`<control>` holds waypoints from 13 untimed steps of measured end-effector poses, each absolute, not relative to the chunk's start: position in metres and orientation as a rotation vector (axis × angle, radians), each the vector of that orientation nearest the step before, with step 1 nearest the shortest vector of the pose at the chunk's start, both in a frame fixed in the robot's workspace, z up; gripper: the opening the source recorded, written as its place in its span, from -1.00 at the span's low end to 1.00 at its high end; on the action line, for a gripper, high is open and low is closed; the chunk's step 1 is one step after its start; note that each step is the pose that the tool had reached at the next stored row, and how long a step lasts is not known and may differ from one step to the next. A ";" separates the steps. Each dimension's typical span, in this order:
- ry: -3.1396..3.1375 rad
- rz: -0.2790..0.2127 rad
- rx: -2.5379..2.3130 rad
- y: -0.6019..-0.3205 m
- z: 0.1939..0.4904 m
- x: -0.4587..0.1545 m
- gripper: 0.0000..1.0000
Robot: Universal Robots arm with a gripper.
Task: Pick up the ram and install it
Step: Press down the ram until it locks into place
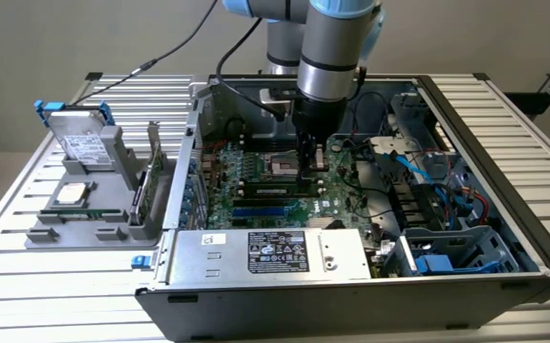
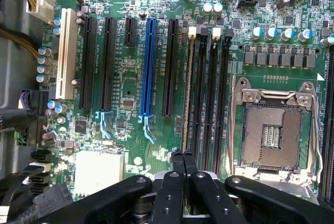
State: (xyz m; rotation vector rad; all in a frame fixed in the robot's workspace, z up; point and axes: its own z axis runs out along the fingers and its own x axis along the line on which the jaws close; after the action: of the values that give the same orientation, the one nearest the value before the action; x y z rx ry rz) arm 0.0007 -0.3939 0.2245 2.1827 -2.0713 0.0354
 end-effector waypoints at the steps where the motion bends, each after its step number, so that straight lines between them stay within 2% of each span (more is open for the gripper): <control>1: -2.071 0.035 2.183 -0.394 0.224 0.001 -0.80; 13: -2.072 0.034 2.183 -0.394 0.231 -0.004 -0.80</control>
State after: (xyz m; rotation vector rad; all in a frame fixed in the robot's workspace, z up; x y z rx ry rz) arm -0.0045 -0.3937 0.2308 2.1830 -2.0720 0.0344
